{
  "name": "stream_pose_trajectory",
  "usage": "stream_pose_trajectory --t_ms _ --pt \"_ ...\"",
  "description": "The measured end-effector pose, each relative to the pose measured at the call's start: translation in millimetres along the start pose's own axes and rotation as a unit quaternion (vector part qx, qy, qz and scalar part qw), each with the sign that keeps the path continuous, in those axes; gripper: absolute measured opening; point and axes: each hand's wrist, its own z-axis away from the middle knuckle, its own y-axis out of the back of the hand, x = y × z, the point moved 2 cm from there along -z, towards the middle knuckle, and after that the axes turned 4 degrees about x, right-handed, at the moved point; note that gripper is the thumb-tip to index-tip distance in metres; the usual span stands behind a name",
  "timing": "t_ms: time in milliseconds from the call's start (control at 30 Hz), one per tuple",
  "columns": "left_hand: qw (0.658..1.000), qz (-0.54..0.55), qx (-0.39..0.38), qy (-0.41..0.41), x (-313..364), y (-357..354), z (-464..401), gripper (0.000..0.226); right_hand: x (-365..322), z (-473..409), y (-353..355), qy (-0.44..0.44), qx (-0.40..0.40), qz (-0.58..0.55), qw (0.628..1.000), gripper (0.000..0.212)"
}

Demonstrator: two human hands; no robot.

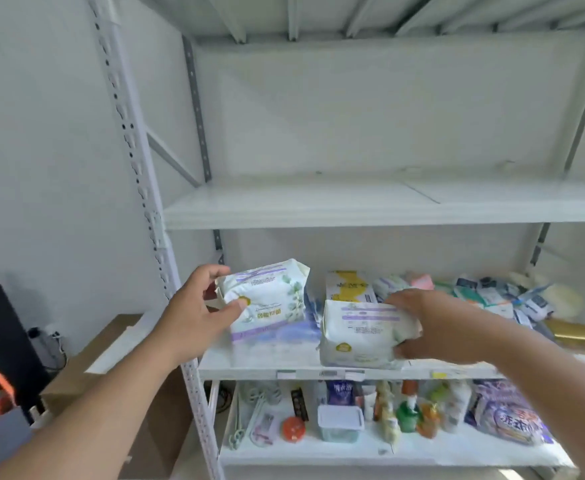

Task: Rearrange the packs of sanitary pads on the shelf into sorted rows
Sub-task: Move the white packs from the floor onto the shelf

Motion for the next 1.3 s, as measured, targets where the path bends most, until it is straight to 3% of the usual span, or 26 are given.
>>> stream_pose_trajectory --t_ms 267,533,833,1300 --pt "0.995 0.06 0.057 -0.06 55 71 -46 0.036 -46 -22 80 0.009 0.08 -0.064 0.995 0.045" --pt "0.994 0.024 0.082 -0.074 82 104 -126 0.029 -61 -86 123 0.03 0.123 -0.118 0.985 0.047" --pt "0.993 -0.042 0.102 -0.043 88 82 -238 0.027 -20 -187 155 0.059 0.16 -0.172 0.97 0.044" --pt "0.989 -0.087 0.115 0.013 29 47 -370 0.026 23 -338 135 0.066 0.119 -0.253 0.958 0.044"
